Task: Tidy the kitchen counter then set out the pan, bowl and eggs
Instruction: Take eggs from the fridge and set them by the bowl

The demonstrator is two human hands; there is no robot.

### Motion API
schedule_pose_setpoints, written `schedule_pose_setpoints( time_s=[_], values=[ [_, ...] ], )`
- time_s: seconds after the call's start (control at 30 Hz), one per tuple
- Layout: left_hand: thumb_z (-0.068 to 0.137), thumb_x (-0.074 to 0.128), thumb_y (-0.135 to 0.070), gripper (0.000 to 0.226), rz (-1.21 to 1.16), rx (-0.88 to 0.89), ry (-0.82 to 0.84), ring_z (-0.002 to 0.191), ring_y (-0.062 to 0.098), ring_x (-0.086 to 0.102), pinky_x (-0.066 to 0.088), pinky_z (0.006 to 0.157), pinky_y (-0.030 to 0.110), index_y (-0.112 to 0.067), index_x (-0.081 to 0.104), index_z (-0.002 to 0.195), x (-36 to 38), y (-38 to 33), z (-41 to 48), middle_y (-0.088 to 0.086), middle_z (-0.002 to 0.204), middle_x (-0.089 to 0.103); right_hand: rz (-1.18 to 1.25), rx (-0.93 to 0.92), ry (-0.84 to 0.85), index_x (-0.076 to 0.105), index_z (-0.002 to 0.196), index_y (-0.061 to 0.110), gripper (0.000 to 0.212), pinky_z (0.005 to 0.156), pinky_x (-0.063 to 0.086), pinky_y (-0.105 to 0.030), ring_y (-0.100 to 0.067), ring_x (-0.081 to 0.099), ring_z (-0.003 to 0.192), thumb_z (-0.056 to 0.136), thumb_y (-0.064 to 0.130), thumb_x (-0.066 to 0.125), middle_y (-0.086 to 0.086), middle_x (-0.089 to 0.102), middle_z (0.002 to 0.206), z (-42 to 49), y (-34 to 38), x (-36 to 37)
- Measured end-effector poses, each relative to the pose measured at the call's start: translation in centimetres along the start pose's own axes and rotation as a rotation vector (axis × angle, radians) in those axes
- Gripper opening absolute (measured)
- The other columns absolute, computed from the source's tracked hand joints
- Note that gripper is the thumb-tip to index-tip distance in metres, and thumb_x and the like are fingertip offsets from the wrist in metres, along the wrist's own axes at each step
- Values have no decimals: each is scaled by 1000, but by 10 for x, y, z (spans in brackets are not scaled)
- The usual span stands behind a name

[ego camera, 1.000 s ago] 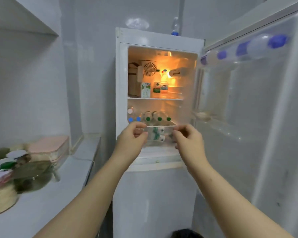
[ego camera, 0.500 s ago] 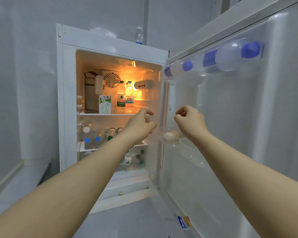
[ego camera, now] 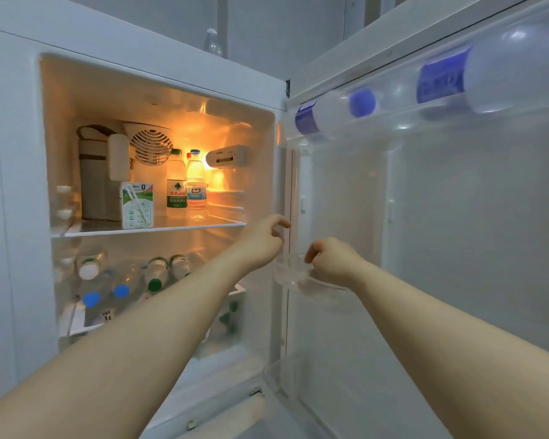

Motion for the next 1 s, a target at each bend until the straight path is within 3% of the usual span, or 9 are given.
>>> schedule_pose_setpoints(
  time_s=[0.2, 0.33, 0.43, 0.57, 0.77, 1.0],
  values=[
    [93, 40, -7, 38, -52, 20, 55, 97, 23, 59, 46, 85, 32, -21, 47, 128, 12, 16, 29, 5, 99, 58, -6, 46, 85, 63, 112, 7, 30, 86, 40, -28, -19, 49, 94, 90, 3, 44, -11, 61, 119, 17, -11, 12],
    [94, 41, -8, 36, -101, 10, 65, 86, 17, 56, 44, 78, 28, -21, 49, 126, 15, 25, 38, 3, 102, 57, -5, 29, 134, 65, 112, 11, 30, 85, 38, -23, -20, 52, 100, 93, 8, 42, -9, 61, 121, 16, -14, 15],
    [94, 42, -8, 34, -116, 4, 87, 85, 16, 56, 43, 77, 27, -21, 49, 125, 18, 32, 39, 2, 102, 57, -33, 53, 205, 59, 123, 18, 32, 80, 41, -28, -22, 49, 105, 98, 21, 39, -6, 55, 128, 10, -17, 19],
    [94, 43, -11, 31, -134, -12, 92, 85, 16, 58, 47, 79, 31, -23, 51, 122, 20, 42, 40, 0, 89, 59, -39, 103, 244, 53, 128, 21, 34, 76, 45, -35, -24, 45, 102, 100, 25, 35, -8, 50, 130, 6, -23, 20],
    [91, 47, -13, 30, -141, -26, 99, 95, 22, 60, 48, 81, 32, -26, 53, 117, 21, 49, 35, 1, 88, 59, -30, 154, 190, 43, 101, 14, 12, 58, 47, -30, -25, 44, 90, 95, 18, 33, -6, 46, 101, 4, -26, 15],
    [90, 51, -15, 18, -74, 19, 91, 92, 18, 56, 44, 79, 28, -30, 54, 99, 19, 52, 34, 1, 102, 60, -50, 167, 226, 49, 95, 14, 18, 50, 43, -28, -30, 43, 90, 95, 17, 31, -10, 45, 102, 1, -23, 20]
  ],
)
Point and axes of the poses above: each hand's wrist, its own z-axis towards the middle knuckle, its own x-axis out of the palm, y = z × x, the point moved 8 cm from there along z, towards the middle knuckle
